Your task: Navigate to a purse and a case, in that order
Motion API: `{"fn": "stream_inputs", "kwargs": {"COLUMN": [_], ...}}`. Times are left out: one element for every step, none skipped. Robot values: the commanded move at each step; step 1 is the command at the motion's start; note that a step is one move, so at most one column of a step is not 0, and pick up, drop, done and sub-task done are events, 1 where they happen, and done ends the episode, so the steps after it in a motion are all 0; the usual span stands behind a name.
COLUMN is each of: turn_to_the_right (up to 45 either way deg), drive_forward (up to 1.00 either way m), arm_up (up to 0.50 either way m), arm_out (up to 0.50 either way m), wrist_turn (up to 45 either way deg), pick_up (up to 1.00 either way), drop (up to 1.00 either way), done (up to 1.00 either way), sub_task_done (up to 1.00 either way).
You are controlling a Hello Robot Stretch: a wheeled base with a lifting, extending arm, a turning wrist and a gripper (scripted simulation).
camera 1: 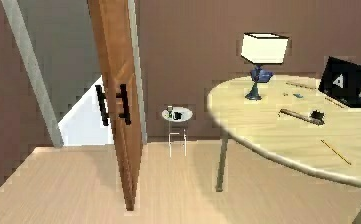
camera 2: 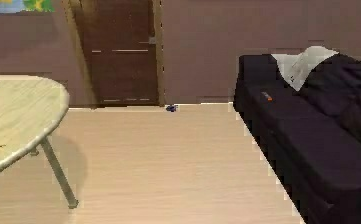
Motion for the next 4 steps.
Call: {"fn": "stream_inputs", "kwargs": {"turn_to_the_right": [0.0,45.0,15.0,0.0], "drive_forward": [0.75,0.00,0.00,0.00], "arm_up": [0.00,0.00,0.00,0.00], "arm_out": [0.00,0.00,0.00,0.00], "wrist_turn": [0.0,0.0,0.0,0.0], "pick_up": [0.00,0.00,0.00,0.00], "drop": [0.00,0.00,0.00,0.00], "done": [0.00,0.00,0.00,0.00], "sub_task_done": [0.00,0.00,0.00,1.00]}}
